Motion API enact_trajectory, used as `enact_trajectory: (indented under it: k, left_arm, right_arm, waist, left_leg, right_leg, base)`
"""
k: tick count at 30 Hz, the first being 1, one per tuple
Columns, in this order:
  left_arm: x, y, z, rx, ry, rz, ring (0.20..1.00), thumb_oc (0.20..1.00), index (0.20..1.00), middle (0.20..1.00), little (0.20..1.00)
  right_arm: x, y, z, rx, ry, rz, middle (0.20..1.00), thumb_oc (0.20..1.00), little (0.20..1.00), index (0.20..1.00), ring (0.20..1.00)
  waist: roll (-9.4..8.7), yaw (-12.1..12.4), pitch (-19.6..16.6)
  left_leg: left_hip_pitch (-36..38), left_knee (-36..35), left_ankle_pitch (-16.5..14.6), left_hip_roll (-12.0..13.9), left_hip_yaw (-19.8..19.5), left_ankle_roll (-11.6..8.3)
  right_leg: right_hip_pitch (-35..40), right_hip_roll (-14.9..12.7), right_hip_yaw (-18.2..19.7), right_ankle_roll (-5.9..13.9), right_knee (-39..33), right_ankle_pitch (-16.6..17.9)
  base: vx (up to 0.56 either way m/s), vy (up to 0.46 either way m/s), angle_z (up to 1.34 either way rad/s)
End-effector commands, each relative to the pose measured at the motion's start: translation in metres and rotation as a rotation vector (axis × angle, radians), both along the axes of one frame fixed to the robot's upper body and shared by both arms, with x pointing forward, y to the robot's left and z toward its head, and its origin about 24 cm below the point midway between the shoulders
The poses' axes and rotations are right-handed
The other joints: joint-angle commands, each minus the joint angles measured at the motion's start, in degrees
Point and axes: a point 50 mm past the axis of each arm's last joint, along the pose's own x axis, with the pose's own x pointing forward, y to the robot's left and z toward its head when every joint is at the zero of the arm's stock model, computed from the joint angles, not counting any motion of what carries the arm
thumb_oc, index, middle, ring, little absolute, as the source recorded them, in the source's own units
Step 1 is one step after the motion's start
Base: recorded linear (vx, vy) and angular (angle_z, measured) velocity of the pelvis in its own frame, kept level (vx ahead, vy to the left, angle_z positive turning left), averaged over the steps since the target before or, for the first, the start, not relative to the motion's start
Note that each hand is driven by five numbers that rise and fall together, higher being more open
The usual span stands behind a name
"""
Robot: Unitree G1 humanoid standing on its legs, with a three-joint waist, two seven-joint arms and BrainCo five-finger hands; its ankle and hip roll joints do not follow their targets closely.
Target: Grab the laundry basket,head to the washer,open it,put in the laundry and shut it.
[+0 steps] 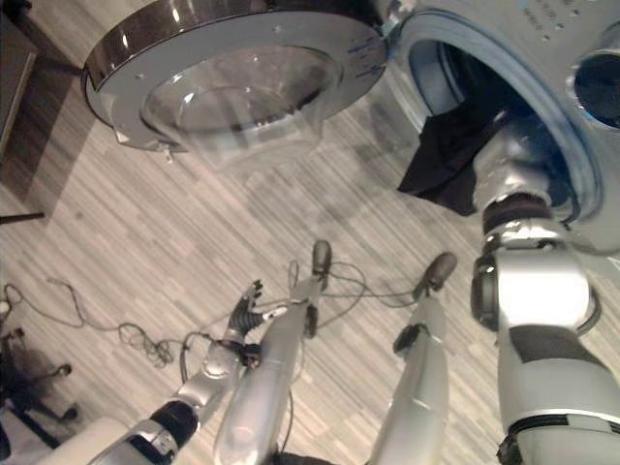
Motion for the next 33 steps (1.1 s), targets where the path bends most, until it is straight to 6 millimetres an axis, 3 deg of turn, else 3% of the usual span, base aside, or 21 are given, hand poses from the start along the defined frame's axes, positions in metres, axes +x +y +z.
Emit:
enact_trajectory:
  k: [1, 3, 4, 5, 8, 11, 12, 13, 16, 17, 19, 21, 22, 23, 24, 27, 33]
  left_arm:
    - [-0.019, 0.013, -0.016, 0.025, 0.069, 0.006, 1.000, 1.000, 1.000, 1.000, 1.000]
    - [-0.019, 0.016, -0.016, 0.010, 0.080, 0.020, 1.000, 1.000, 1.000, 1.000, 1.000]
    - [-0.019, 0.017, -0.017, 0.003, 0.090, 0.015, 1.000, 1.000, 1.000, 1.000, 1.000]
    - [-0.019, 0.016, -0.016, 0.001, 0.089, 0.014, 1.000, 1.000, 1.000, 1.000, 1.000]
    - [-0.023, 0.022, -0.021, 0.023, 0.120, 0.005, 1.000, 1.000, 1.000, 1.000, 1.000]
    - [-0.025, 0.026, -0.021, 0.036, 0.126, 0.010, 1.000, 1.000, 1.000, 1.000, 1.000]
    - [-0.029, 0.031, -0.023, 0.048, 0.133, 0.017, 1.000, 1.000, 1.000, 1.000, 1.000]
    - [-0.028, 0.031, -0.022, 0.046, 0.131, 0.014, 1.000, 1.000, 1.000, 1.000, 1.000]
    - [-0.035, 0.038, -0.026, 0.048, 0.144, 0.041, 1.000, 1.000, 1.000, 1.000, 1.000]
    - [-0.035, 0.038, -0.025, 0.037, 0.139, 0.048, 1.000, 1.000, 1.000, 1.000, 1.000]
    - [-0.035, 0.038, -0.025, 0.037, 0.140, 0.049, 1.000, 1.000, 1.000, 1.000, 1.000]
    - [-0.033, 0.040, -0.028, 0.023, 0.150, 0.088, 1.000, 1.000, 1.000, 1.000, 1.000]
    - [-0.034, 0.042, -0.028, 0.028, 0.152, 0.089, 1.000, 1.000, 1.000, 1.000, 1.000]
    - [-0.028, 0.040, -0.027, 0.005, 0.152, 0.107, 1.000, 1.000, 1.000, 1.000, 1.000]
    - [-0.029, 0.041, -0.027, 0.008, 0.155, 0.110, 1.000, 1.000, 1.000, 1.000, 1.000]
    - [-0.028, 0.038, -0.027, -0.018, 0.154, 0.111, 1.000, 1.000, 1.000, 1.000, 1.000]
    - [-0.028, 0.039, -0.025, -0.041, 0.146, 0.123, 1.000, 1.000, 1.000, 1.000, 1.000]
  right_arm:
    - [-0.028, -0.033, 0.038, -0.045, -0.214, -0.092, 0.200, 0.200, 0.200, 0.200, 0.200]
    - [-0.036, -0.036, 0.058, 0.043, -0.377, -0.050, 0.200, 0.200, 0.200, 0.200, 0.200]
    - [-0.046, -0.037, 0.081, 0.058, -0.493, -0.028, 0.200, 0.200, 0.200, 0.200, 0.200]
    - [-0.046, -0.038, 0.083, 0.057, -0.496, -0.027, 0.200, 0.200, 0.200, 0.200, 0.200]
    - [-0.069, -0.030, 0.132, 0.017, -0.693, 0.008, 0.200, 0.200, 0.200, 0.200, 0.200]
    - [-0.112, -0.034, 0.180, -0.024, -0.885, -0.058, 0.200, 0.200, 0.200, 0.200, 0.200]
    - [-0.141, -0.037, 0.201, -0.062, -0.992, -0.112, 0.200, 0.200, 0.200, 0.200, 0.200]
    - [-0.142, -0.036, 0.203, -0.065, -0.993, -0.115, 0.200, 0.200, 0.200, 0.200, 0.200]
    - [-0.172, -0.032, 0.222, -0.188, -1.068, -0.181, 0.200, 0.200, 0.200, 0.200, 0.200]
    - [-0.166, -0.038, 0.215, -0.206, -0.987, -0.221, 0.200, 0.200, 0.200, 0.200, 0.200]
    - [-0.166, -0.038, 0.215, -0.206, -0.983, -0.221, 0.200, 0.200, 0.200, 0.200, 0.200]
    - [-0.120, -0.049, 0.174, -0.156, -0.774, -0.160, 0.200, 0.200, 0.200, 0.200, 0.200]
    - [-0.119, -0.050, 0.171, -0.151, -0.772, -0.159, 0.244, 0.244, 0.244, 0.244, 0.244]
    - [-0.068, -0.048, 0.119, -0.101, -0.520, -0.033, 1.000, 1.000, 1.000, 1.000, 1.000]
    - [-0.067, -0.049, 0.117, -0.099, -0.517, -0.028, 1.000, 1.000, 1.000, 1.000, 1.000]
    - [-0.041, -0.040, 0.082, -0.050, -0.427, 0.065, 1.000, 1.000, 1.000, 1.000, 1.000]
    - [-0.032, -0.021, 0.068, -0.080, -0.558, 0.171, 1.000, 1.000, 1.000, 1.000, 1.000]
  waist:
    - [2.75, 0.07, -7.42]
    - [2.19, -0.16, -7.90]
    - [1.41, -0.33, -8.24]
    - [1.48, -0.32, -8.19]
    - [0.23, -0.87, -8.94]
    - [-0.19, -1.61, -9.60]
    - [-0.54, -2.06, -10.13]
    - [-0.41, -2.01, -10.14]
    - [-0.57, -2.52, -10.54]
    - [-0.23, -2.50, -10.37]
    - [-0.26, -2.50, -10.55]
    - [0.06, -2.76, -9.68]
    - [-0.24, -2.73, -9.82]
    - [-0.30, -3.06, -8.75]
    - [-0.53, -3.09, -8.85]
    - [-0.58, -3.55, -8.29]
    - [-0.88, -4.26, -7.51]
  left_leg:
    - [-3.17, -1.25, -3.37, 0.41, -4.67, -3.10]
    - [-3.83, -0.51, -3.79, 0.68, -4.94, -3.17]
    - [-4.22, 0.06, -4.10, 0.97, -5.21, -3.27]
    - [-4.32, 0.14, -4.15, 0.97, -5.19, -3.29]
    - [-4.70, 0.59, -4.54, 1.27, -5.49, -3.57]
    - [-4.99, 0.33, -4.60, 1.40, -6.08, -4.07]
    - [-5.42, 0.09, -4.48, 1.46, -6.47, -4.35]
    - [-5.53, 0.06, -4.45, 1.44, -6.51, -4.39]
    - [-6.35, -0.39, -4.05, 1.58, -6.95, -4.90]
    - [-6.75, -0.62, -3.75, 1.69, -7.14, -5.01]
    - [-6.87, -0.63, -3.72, 1.70, -7.19, -5.04]
    - [-6.96, -0.62, -3.56, 1.91, -6.78, -4.72]
    - [-6.92, -0.64, -3.56, 1.92, -6.75, -4.72]
    - [-7.07, -0.41, -3.49, 2.18, -6.12, -4.31]
    - [-6.99, -0.41, -3.51, 2.22, -6.08, -4.30]
    - [-6.34, -1.16, -3.25, 2.36, -5.58, -4.20]
    - [-4.41, -2.25, -2.90, 2.23, -5.48, -4.24]
  right_leg:
    - [-2.25, 0.83, 0.33, 4.20, 7.23, -14.13]
    - [-3.12, 1.11, 0.51, 3.93, 8.49, -14.80]
    - [-3.78, 1.25, 0.47, 3.75, 9.33, -15.29]
    - [-3.92, 1.24, 0.50, 3.73, 9.45, -15.37]
    - [-4.49, 1.54, 0.41, 3.54, 10.25, -15.96]
    - [-5.12, 1.78, 0.22, 3.20, 11.18, -16.80]
    - [-5.60, 1.86, -0.04, 3.00, 11.66, -17.21]
    - [-5.74, 1.82, -0.06, 2.97, 11.74, -17.28]
    - [-6.84, 2.05, -0.59, 2.88, 12.56, -17.66]
    - [-7.37, 2.09, -0.69, 2.86, 12.82, -17.71]
    - [-7.49, 2.10, -0.72, 2.84, 12.86, -17.72]
    - [-7.79, 2.66, -0.50, 2.68, 12.69, -17.31]
    - [-7.75, 2.68, -0.48, 2.68, 12.64, -17.29]
    - [-7.56, 3.00, -0.47, 2.50, 11.99, -16.75]
    - [-7.46, 3.05, -0.45, 2.49, 11.87, -16.70]
    - [-6.56, 3.45, -0.19, 2.30, 10.29, -16.19]
    - [-4.32, 4.00, -0.31, 2.31, 8.48, -15.70]
  base:
    - [0.02, -0.049, 0.03]
    - [0.03, -0.082, 0.03]
    - [0.03, -0.068, 0.02]
    - [0.04, -0.064, 0.01]
    - [0.03, -0.060, 0.01]
    - [0.03, -0.061, 0.03]
    - [0.02, -0.054, 0.03]
    - [0.01, -0.050, 0.07]
    - [0.00, -0.049, 0.10]
    - [-0.01, -0.042, 0.10]
    - [-0.01, -0.012, 0.06]
    - [-0.01, 0.000, 0.02]
    - [0.00, 0.000, 0.00]
    - [-0.02, 0.009, -0.03]
    - [-0.02, 0.004, -0.04]
    - [0.00, 0.002, -0.09]
    - [-0.01, 0.013, -0.03]
